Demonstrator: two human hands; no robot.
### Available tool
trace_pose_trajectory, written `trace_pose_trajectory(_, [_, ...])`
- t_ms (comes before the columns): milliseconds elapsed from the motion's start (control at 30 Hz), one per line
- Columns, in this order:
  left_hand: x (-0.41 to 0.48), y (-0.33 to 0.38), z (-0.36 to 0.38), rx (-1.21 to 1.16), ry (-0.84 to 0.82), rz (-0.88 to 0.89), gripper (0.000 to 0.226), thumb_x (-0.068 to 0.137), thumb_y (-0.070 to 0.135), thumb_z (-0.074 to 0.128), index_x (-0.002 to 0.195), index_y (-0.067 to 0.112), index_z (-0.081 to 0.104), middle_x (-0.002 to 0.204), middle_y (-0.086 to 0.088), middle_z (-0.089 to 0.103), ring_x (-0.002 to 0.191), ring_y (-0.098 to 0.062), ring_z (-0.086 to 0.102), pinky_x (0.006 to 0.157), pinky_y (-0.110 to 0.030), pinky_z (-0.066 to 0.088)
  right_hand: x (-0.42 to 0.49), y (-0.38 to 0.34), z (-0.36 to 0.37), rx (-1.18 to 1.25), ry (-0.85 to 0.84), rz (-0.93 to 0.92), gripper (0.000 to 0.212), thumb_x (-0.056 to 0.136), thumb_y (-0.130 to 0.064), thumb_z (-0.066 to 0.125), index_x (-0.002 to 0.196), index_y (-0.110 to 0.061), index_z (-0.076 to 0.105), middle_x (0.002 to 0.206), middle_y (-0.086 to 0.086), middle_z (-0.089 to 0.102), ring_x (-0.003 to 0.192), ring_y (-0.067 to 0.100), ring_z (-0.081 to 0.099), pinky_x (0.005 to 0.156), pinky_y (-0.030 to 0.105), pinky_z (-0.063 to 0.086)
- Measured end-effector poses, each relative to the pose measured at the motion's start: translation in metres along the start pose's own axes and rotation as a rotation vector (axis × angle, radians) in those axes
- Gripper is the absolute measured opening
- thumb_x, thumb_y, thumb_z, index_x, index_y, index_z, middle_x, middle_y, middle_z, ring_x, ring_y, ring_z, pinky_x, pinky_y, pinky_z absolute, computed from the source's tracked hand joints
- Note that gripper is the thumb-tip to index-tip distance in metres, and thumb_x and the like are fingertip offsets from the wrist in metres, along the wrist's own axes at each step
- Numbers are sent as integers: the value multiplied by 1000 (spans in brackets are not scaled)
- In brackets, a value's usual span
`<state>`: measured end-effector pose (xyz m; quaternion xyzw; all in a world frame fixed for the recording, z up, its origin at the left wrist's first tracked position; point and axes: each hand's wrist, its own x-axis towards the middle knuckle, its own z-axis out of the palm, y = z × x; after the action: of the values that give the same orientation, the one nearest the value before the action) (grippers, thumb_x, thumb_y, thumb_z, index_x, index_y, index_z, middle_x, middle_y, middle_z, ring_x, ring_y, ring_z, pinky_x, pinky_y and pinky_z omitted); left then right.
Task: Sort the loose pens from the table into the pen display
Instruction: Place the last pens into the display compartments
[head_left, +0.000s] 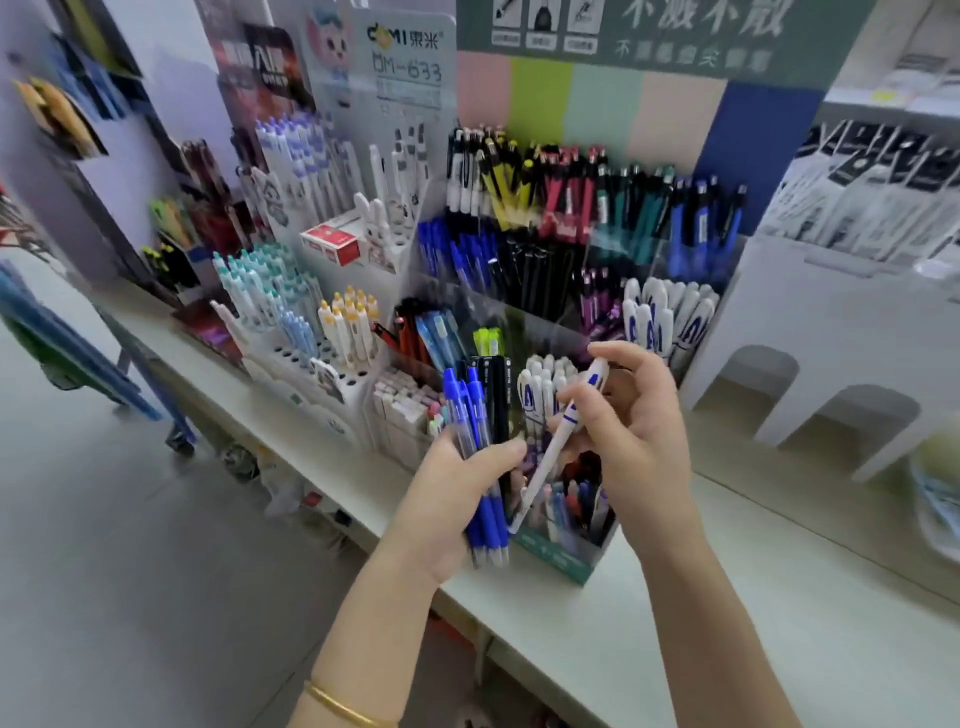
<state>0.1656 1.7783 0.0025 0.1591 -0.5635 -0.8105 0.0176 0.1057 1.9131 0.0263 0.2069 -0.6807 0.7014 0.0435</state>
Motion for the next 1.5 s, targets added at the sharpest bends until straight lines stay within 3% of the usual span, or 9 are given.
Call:
trace_pose_trajectory(200, [61,27,-18,122,-98,65,16,88,6,62,96,7,48,66,-4,57,62,-17,53,65,-32,46,36,9,-6,-386,302,-228,30,94,-9,57,108,-34,48,90,-2,59,82,18,62,75,39,54])
trace_pose_trajectory(467, [106,33,-28,57,-404,10,25,70,6,61,94,-3,58,65,-5,60,60,-16,56,57,-24,50,32,24,12,-704,362,-112,25,91,-6,61,110,-22,56,95,-10,58,80,1,57,77,8,42])
trace_pose_trajectory(567, [117,37,-38,28,-545,-22,21,68,4,60,88,2,61,70,-7,60,60,-15,53,57,-26,49,31,32,28,-951,420,-162,12,90,-6,58,101,-8,63,97,1,59,83,9,53,74,19,45])
trace_pose_trajectory(700, [128,44,-53,-35,-804,-12,17,64,11,62,80,17,66,75,-13,47,59,-16,46,58,-29,41,31,50,48,-1270,502,-56,2,84,-8,67,85,-10,67,84,2,63,73,23,60,52,30,48])
trace_pose_trajectory(800, [136,47,-66,-93,-974,-40,18,68,7,58,84,15,63,73,-10,43,57,-16,42,57,-28,38,27,58,60,-1367,585,54,17,80,0,71,94,-9,72,84,6,64,76,32,60,54,31,48])
trace_pose_trajectory(967, [142,53,-88,59,-1121,-32,18,66,6,57,82,15,60,69,-7,49,58,-17,44,60,-34,35,27,28,92,-993,731,33,27,89,0,56,110,-13,69,97,-3,64,87,11,58,77,24,48])
trace_pose_trajectory(1133, [141,66,-100,239,-1090,29,22,66,6,61,78,23,65,72,4,57,65,-10,52,69,-37,44,41,1,117,-193,493,241,22,90,-1,59,97,-18,71,79,-9,67,69,8,62,56,24,50])
trace_pose_trajectory(1333, [139,78,-93,448,-995,108,34,83,-16,57,78,17,57,62,16,57,62,0,54,68,-24,50,51,-5,109,-72,328,183,24,81,-12,61,94,-27,75,89,-3,71,79,13,61,61,25,50])
trace_pose_trajectory(1500, [145,77,-93,457,-963,156,20,80,-8,62,90,9,60,72,1,58,67,-14,52,63,-27,48,54,-12,90,-41,82,187,32,76,-5,66,102,-21,73,96,-2,69,85,10,60,66,20,50])
